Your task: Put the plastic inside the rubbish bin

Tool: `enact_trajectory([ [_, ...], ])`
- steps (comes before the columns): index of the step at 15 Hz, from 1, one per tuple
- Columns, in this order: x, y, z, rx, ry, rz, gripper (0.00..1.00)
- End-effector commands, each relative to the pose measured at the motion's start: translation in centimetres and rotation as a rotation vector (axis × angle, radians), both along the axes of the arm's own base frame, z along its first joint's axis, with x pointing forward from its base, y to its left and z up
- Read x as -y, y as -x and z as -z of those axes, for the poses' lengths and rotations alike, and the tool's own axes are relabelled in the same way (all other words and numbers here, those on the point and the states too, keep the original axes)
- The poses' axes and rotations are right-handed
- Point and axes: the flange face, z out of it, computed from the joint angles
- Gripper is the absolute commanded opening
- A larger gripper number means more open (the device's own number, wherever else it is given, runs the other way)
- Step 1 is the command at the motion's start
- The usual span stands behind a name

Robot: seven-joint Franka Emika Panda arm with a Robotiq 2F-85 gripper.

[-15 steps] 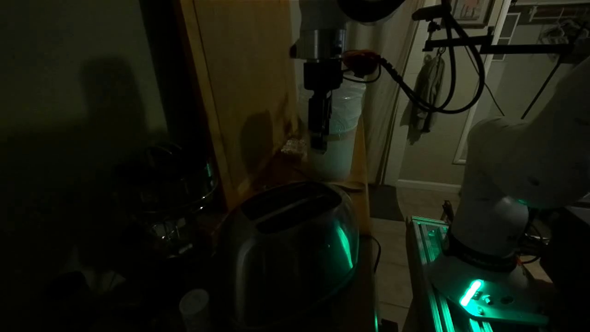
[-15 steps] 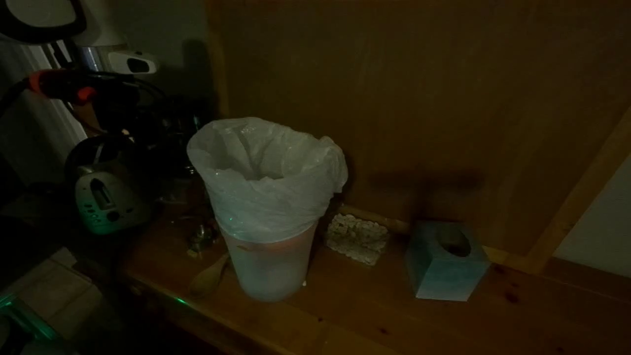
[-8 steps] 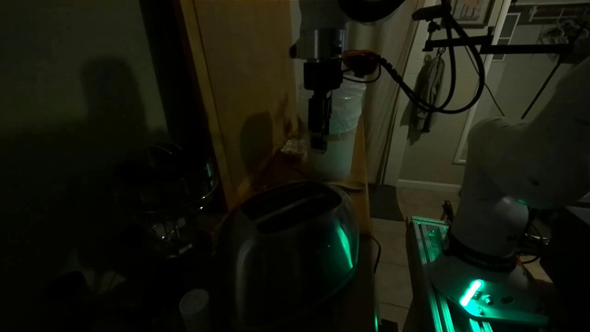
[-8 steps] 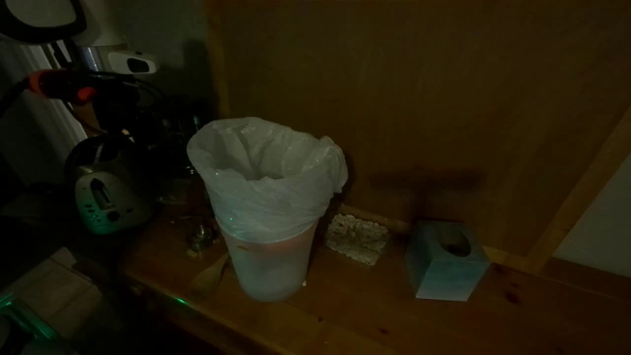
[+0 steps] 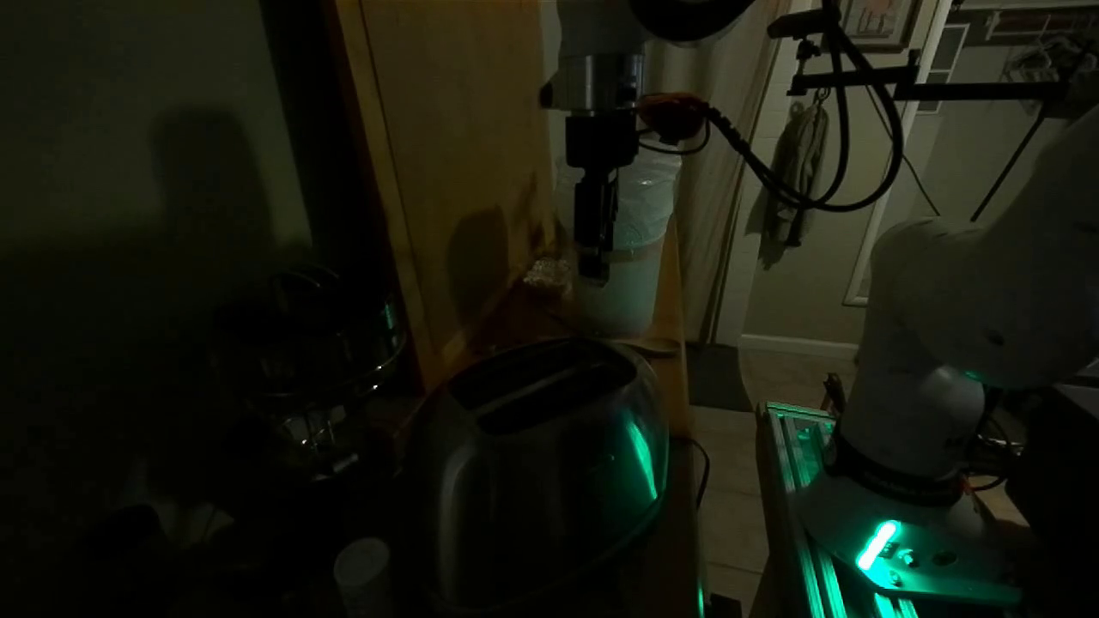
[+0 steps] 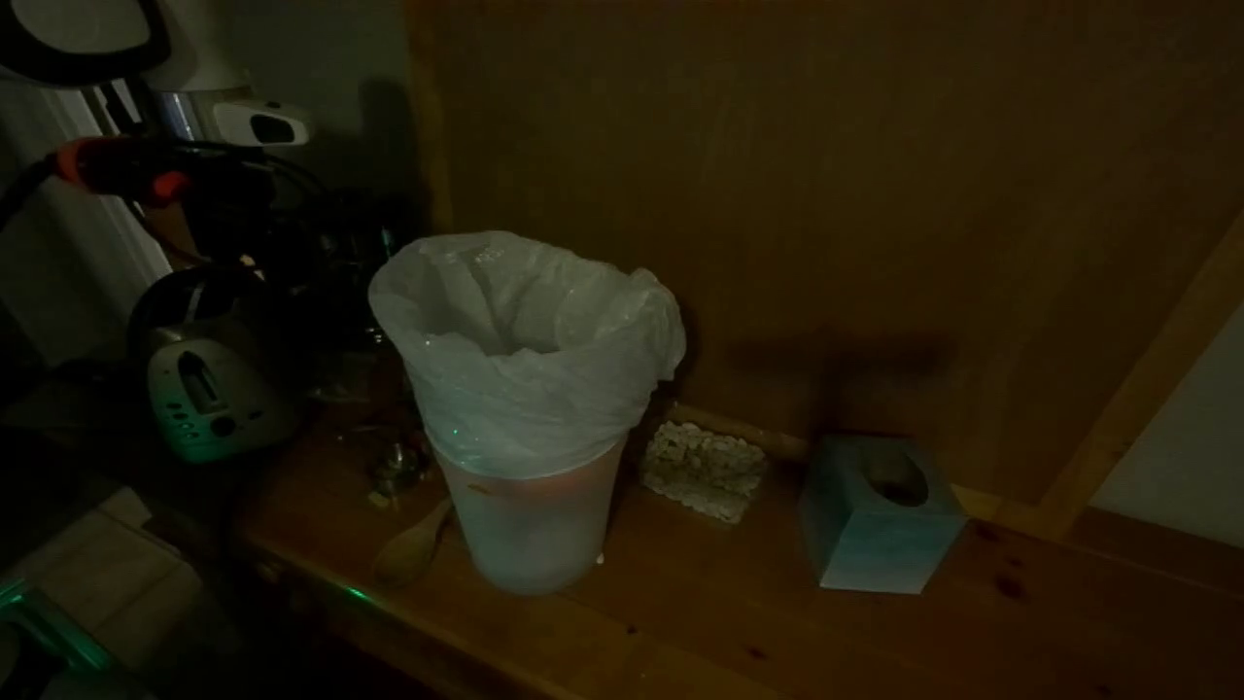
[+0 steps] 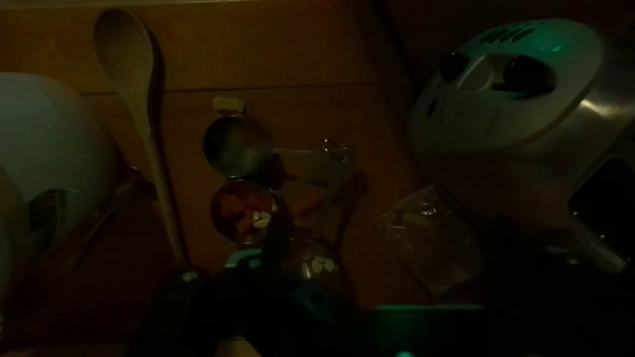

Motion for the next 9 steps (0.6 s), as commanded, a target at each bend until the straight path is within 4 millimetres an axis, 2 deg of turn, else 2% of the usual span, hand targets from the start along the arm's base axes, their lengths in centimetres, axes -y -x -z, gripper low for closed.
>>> enact_trajectory([
  [1,0.0,0.0,-0.1,-0.001,0.0,0.0,1.0],
  [4,-0.1,-0.2,-0.1,-0.002,0.016,0.004,1.0],
  [9,-3.0,-4.9,-3.4,0.097,0.056,-0.084,1.0],
])
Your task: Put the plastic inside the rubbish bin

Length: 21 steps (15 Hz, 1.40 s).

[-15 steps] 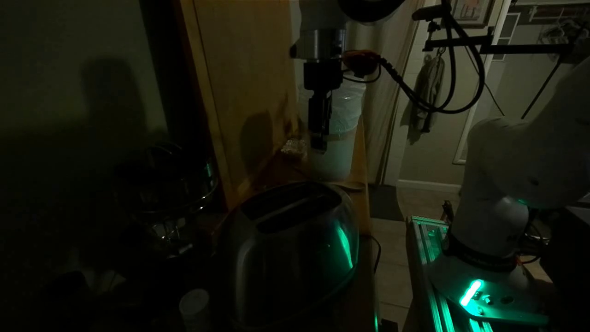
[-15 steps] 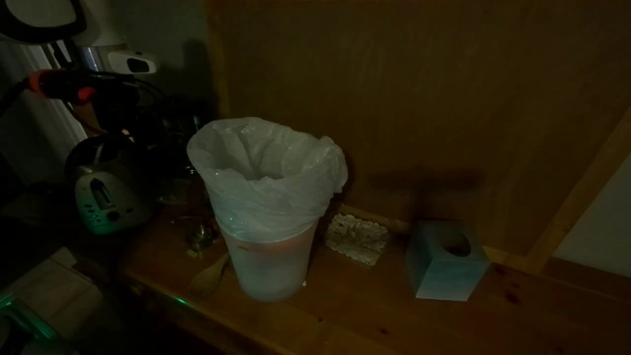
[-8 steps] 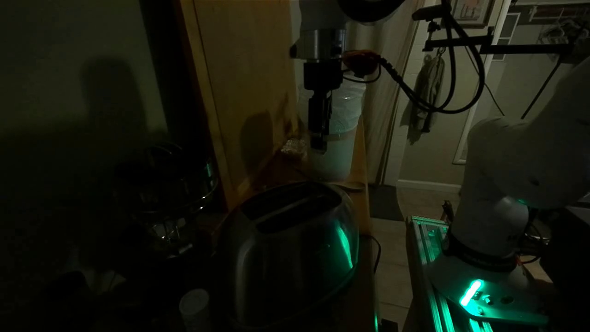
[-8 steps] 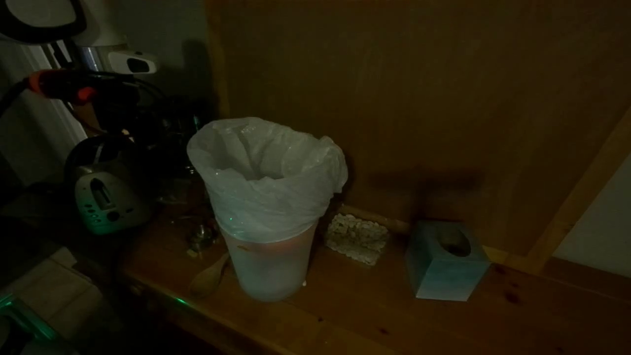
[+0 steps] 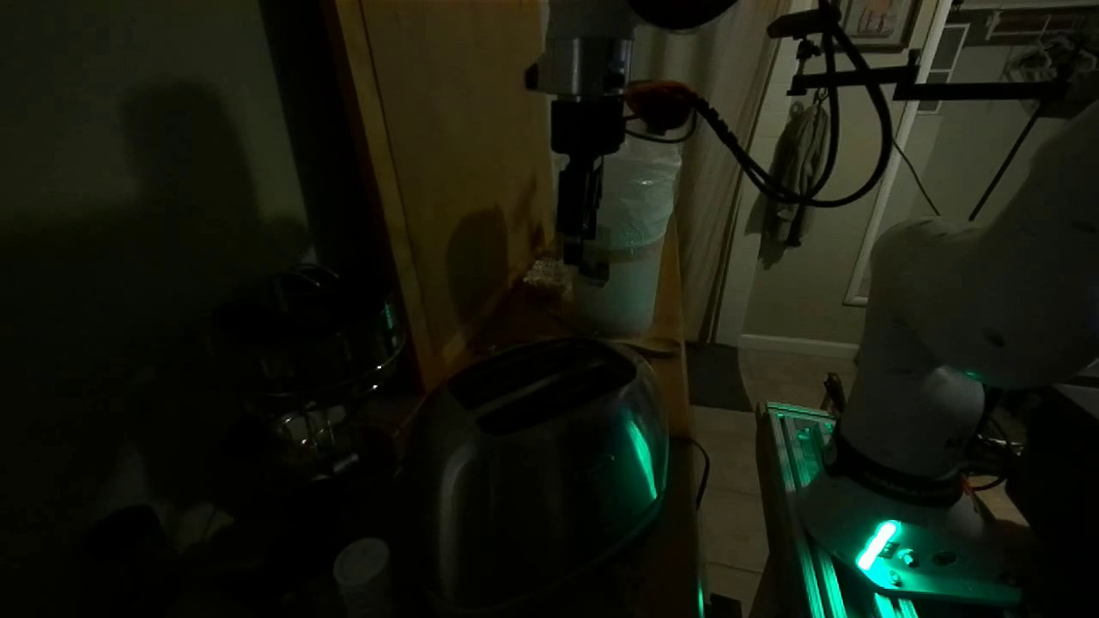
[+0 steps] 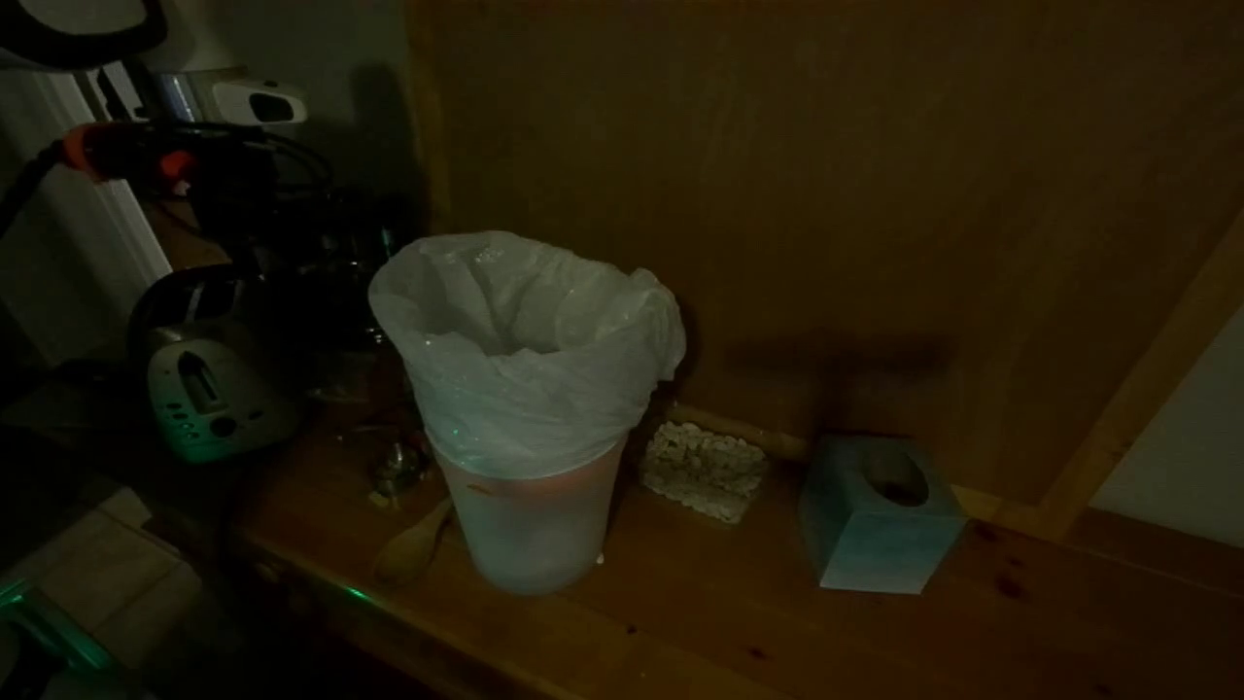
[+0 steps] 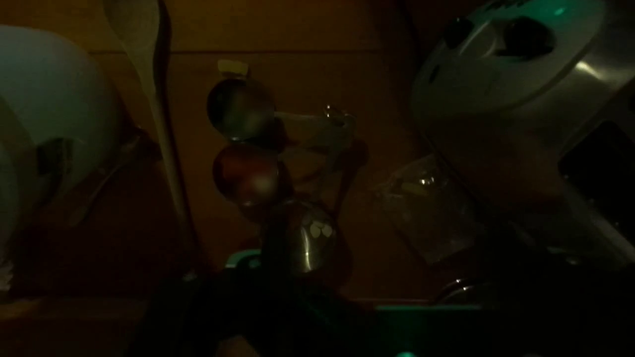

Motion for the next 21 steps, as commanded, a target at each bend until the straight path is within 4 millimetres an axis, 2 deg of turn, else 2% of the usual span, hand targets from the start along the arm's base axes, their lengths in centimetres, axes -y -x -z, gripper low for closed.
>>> enact_trajectory([
  [1,-2.4,-4.5,-2.3,0.058,0.034,-0.059,1.0],
  [4,-3.8,-8.6,-2.1,0.058,0.001,-0.113,1.0],
  [5,-3.2,-5.1,-2.5,0.074,0.012,-0.078,1.0],
  [8,-3.8,-7.8,-1.7,0.053,0.007,-0.097,1.0],
  [11,-3.4,-8.6,-1.0,0.035,0.013,-0.069,1.0],
  [17,-4.7,-11.7,4.1,-0.023,-0.052,-0.006,1.0],
  [21,-5.0,-13.3,8.3,-0.045,-0.124,-0.079,1.0],
])
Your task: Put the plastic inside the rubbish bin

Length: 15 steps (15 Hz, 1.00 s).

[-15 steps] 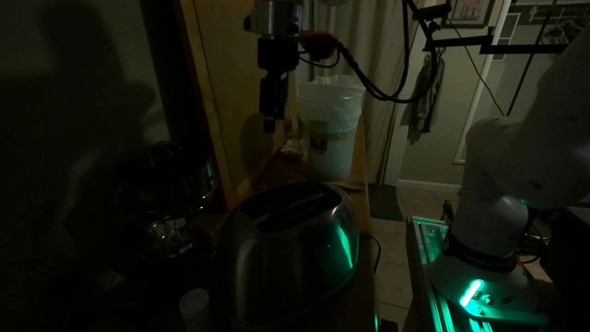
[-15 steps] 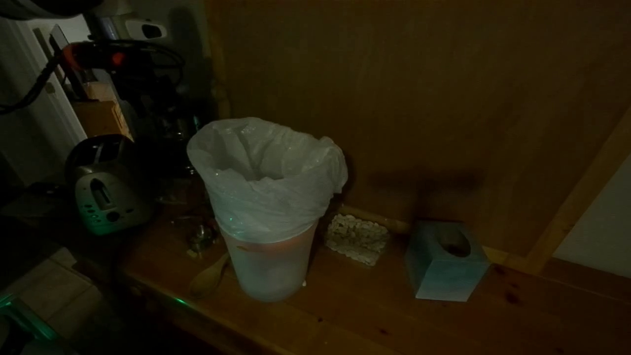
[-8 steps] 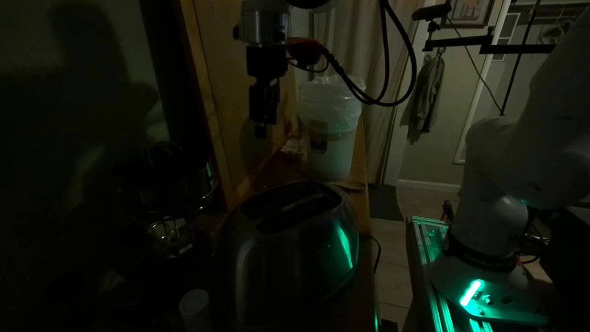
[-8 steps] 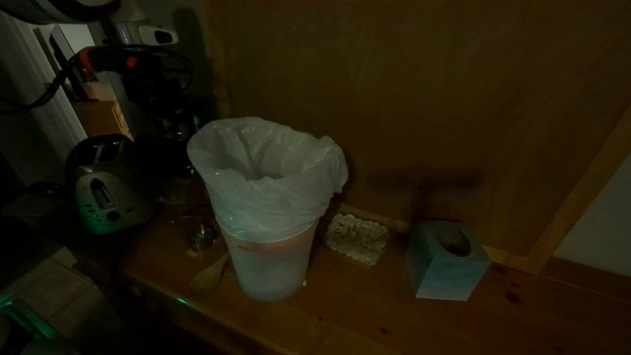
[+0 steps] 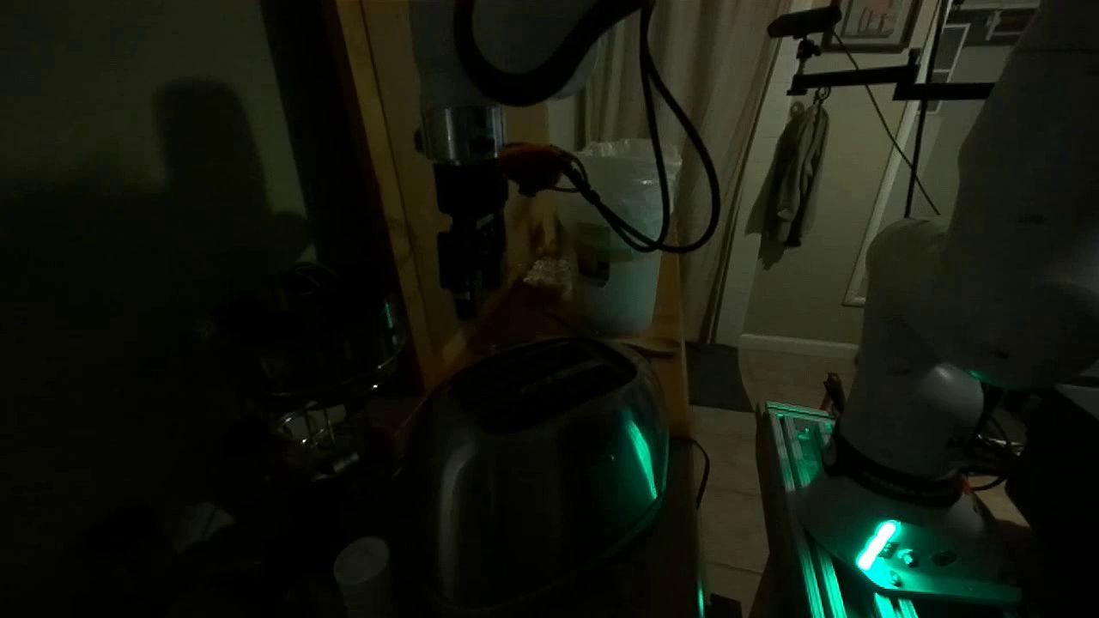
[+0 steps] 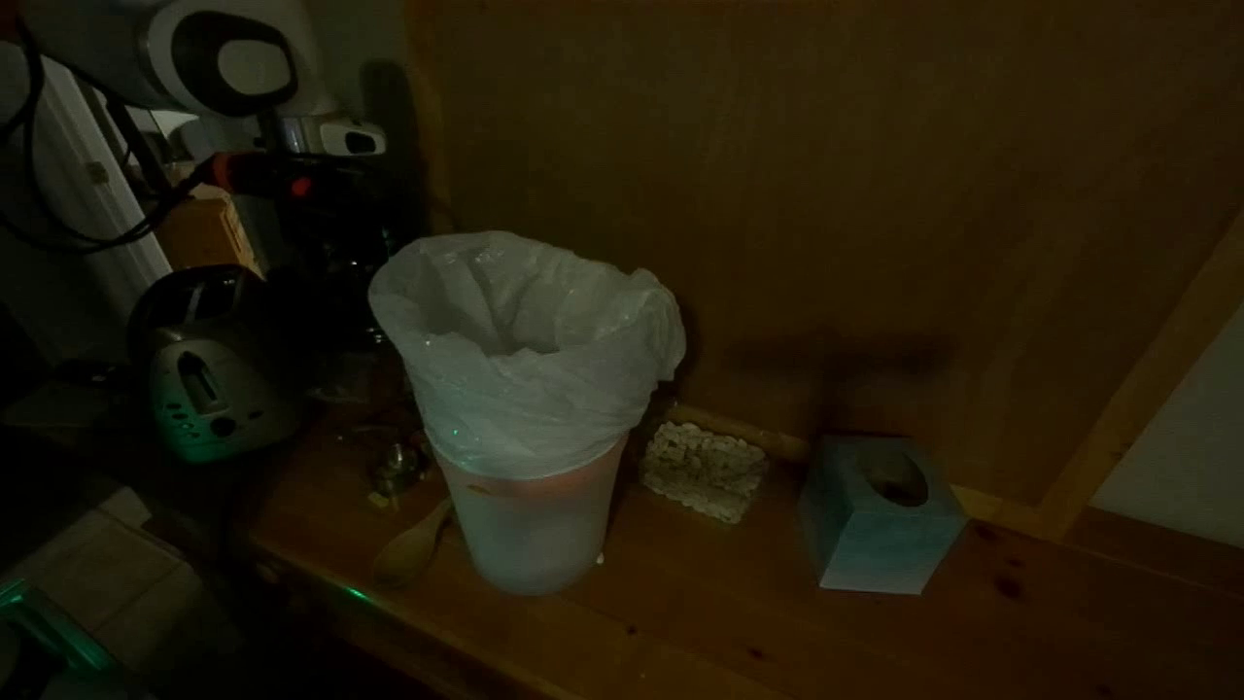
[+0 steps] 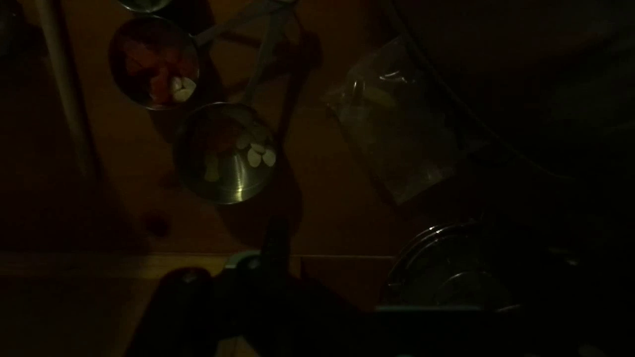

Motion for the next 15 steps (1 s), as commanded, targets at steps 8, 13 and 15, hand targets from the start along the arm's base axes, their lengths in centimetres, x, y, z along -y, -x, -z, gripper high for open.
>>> enact_trajectory([
  [8,0.9,-1.1,7.4,-0.08,-0.287,-0.306,1.0],
  [13,1.0,-0.6,8.6,-0.135,-0.28,-0.361,1.0],
  [15,1.0,-0.4,9.4,-0.159,-0.288,-0.379,1.0],
])
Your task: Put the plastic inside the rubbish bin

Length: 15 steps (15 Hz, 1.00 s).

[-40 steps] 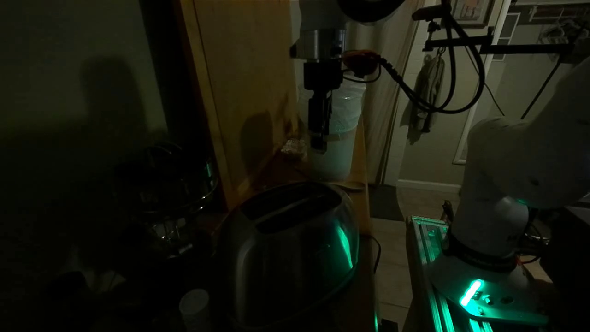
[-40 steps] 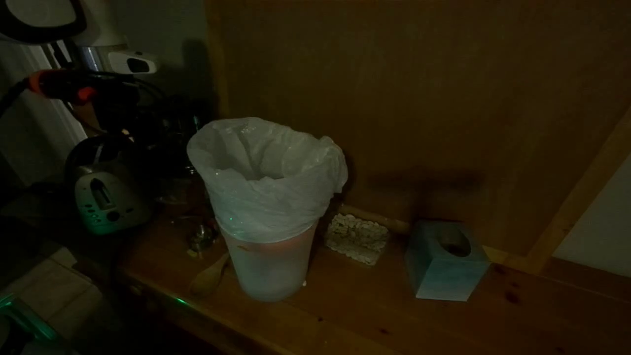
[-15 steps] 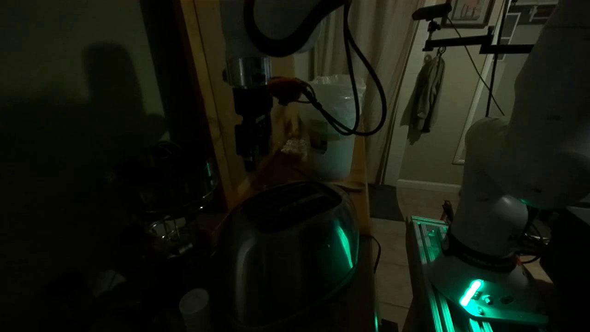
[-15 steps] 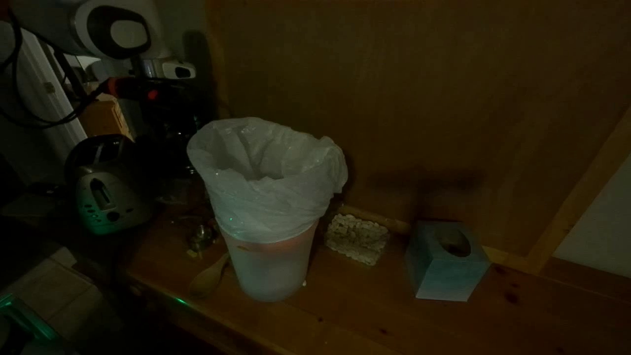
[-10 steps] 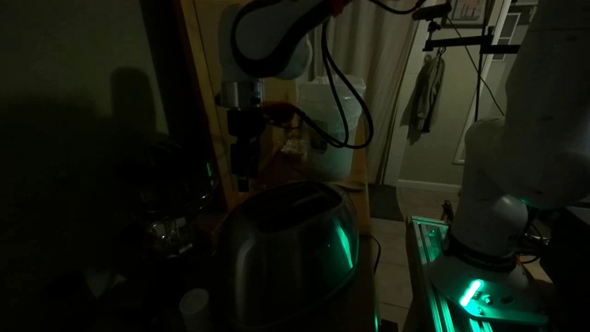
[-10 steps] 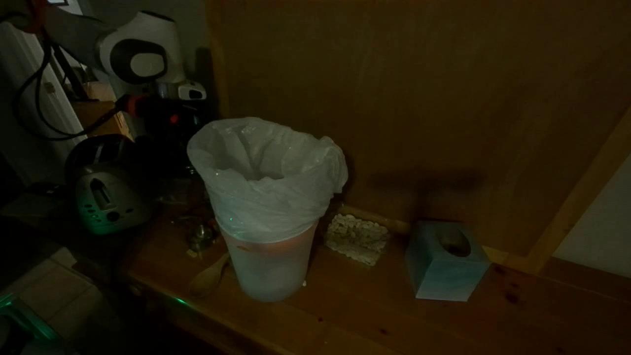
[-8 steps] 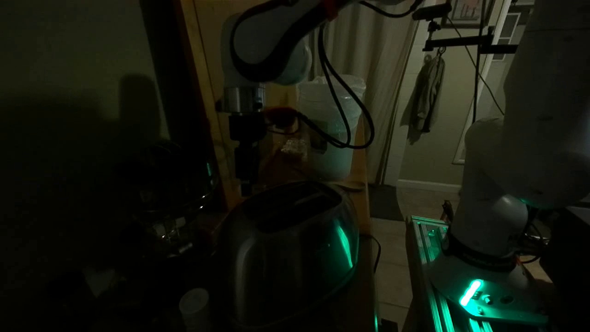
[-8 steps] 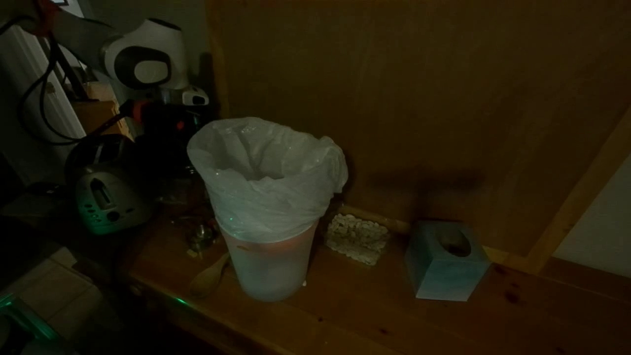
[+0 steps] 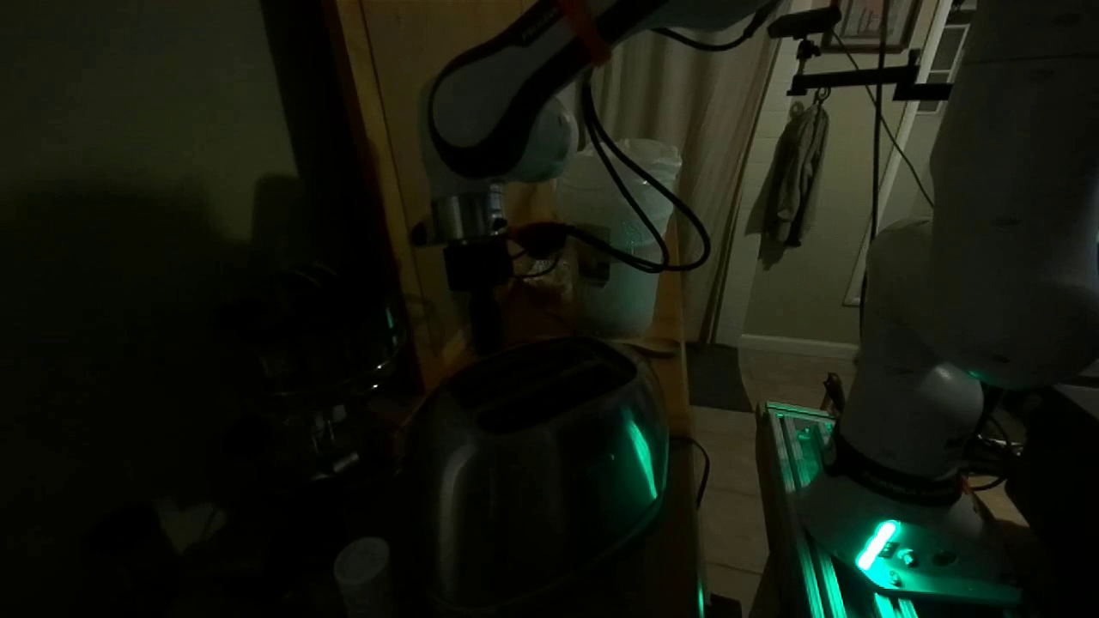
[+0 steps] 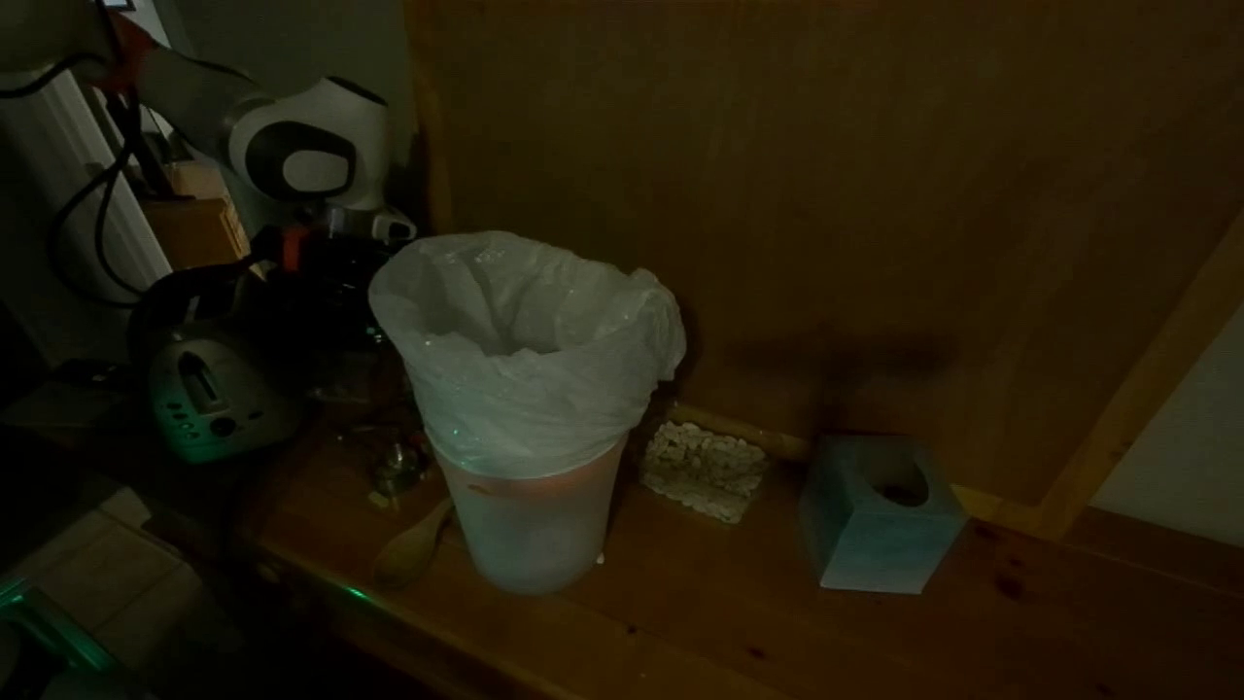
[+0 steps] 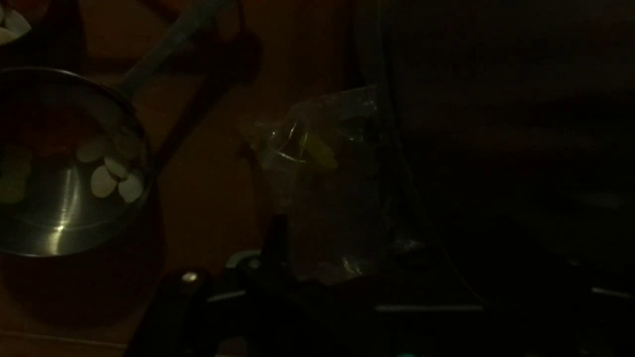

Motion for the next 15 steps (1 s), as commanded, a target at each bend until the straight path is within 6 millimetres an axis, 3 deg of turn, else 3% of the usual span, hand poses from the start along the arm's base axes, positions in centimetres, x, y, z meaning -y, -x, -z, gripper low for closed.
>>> enact_trajectory([
  [1,0.0,0.0,0.1,-0.004,0.0,-0.002,1.0],
  [15,0.2,-0.5,5.2,-0.023,0.018,0.014,1.0],
])
